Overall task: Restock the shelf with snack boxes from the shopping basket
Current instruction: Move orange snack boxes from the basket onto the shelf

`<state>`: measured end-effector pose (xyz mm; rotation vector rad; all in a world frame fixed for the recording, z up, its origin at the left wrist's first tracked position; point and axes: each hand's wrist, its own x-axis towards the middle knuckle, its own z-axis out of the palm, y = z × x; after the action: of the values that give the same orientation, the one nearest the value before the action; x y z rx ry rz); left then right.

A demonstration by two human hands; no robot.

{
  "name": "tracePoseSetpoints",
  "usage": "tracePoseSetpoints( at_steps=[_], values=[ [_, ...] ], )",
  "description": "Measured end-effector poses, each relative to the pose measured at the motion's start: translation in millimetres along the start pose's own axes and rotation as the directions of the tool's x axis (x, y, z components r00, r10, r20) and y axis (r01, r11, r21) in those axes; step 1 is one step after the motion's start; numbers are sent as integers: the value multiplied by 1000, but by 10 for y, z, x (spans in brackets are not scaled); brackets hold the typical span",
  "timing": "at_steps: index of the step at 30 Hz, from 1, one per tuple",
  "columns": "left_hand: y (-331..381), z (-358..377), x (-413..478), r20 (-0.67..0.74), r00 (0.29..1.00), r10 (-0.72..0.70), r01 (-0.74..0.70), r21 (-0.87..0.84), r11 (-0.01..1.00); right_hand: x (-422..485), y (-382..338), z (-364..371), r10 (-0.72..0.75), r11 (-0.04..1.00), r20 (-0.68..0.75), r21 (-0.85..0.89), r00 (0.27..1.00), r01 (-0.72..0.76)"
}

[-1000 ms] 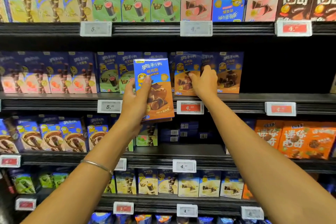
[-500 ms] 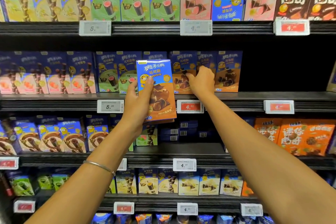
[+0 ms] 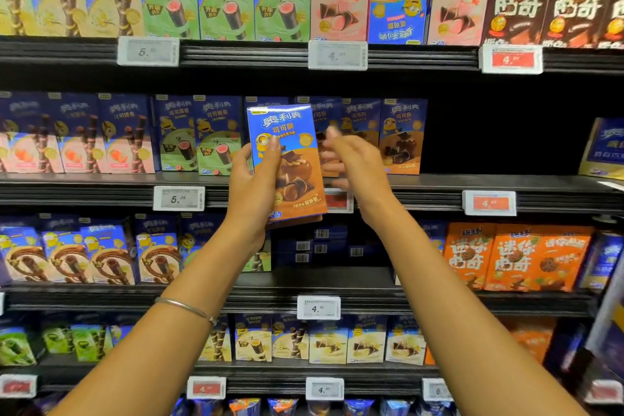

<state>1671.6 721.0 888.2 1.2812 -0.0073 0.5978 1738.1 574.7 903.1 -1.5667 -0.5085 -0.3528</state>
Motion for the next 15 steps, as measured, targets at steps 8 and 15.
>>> tracePoseSetpoints(
  at_steps=[8, 15],
  values=[
    [2, 462, -4, 13, 995, 98, -98, 5, 995, -184, -117, -366, -52, 995, 132, -75, 990, 62],
    [-83, 514, 151, -138, 977, 164, -135, 199, 971, 137, 43, -912, 84, 995, -58, 64, 995, -80]
  ],
)
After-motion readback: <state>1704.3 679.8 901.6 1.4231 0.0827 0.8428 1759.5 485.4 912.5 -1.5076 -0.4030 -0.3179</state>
